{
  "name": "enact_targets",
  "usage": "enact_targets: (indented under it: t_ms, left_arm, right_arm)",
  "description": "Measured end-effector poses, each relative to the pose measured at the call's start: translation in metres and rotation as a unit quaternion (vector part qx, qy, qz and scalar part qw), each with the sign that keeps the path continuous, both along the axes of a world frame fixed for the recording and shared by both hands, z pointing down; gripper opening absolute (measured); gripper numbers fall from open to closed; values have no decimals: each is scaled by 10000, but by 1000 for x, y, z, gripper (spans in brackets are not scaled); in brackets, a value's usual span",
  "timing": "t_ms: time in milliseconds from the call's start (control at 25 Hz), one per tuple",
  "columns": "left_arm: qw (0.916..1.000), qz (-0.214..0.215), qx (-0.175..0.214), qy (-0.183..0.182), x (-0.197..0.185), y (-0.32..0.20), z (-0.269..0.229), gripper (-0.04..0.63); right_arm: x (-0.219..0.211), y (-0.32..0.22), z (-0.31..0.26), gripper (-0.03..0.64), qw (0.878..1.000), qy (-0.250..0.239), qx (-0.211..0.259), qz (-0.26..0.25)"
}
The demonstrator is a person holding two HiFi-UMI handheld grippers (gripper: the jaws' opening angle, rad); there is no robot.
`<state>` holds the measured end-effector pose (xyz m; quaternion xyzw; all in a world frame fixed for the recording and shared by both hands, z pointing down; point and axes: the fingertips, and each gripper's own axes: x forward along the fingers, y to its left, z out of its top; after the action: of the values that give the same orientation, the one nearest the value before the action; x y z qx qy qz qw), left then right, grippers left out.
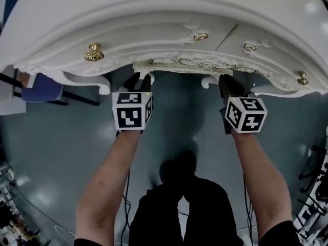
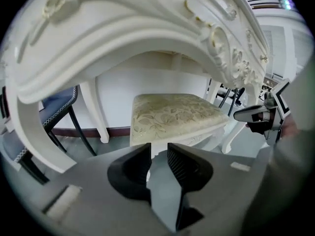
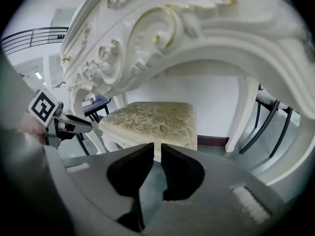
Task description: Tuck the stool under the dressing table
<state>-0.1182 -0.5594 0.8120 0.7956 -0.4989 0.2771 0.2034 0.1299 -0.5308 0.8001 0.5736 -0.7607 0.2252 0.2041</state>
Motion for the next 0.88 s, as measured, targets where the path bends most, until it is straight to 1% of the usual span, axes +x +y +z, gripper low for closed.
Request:
enact_targets:
  t_ms: [120,280,360,480,600,720,880]
  left_arm:
    - [9999,114,-109,7,6,29,-26,114]
    - [9995,172,-152,239,11,52,-81,103]
    - [9994,165,-140,281,7,59,-109,93]
    - [9993,-37,-127,346,-7,72,-149,71]
    - [9992,-192,-103,350,-18,96,-186,54]
    - [9991,-207,-109,347,-24,124,-217,43]
    - [9994,-61,-57,346,-32,151,-259,28]
  right_arm:
    - [-7,25,-20,34,9998,-42,-202,-39]
    - [-24,62,-55,23,9983,-224,-541,-60]
    - [-34,79,-77,14,9975,-307,-641,-58]
    - [-49,101,-112,5,9967,-358,-707,-166]
    - [-68,125,-144,3,9952,-355,-783,-474]
    - [-80,145,-176,3,9947,-346,-743,-614]
    - [-88,163,-215,3,9951,-426,-743,-499]
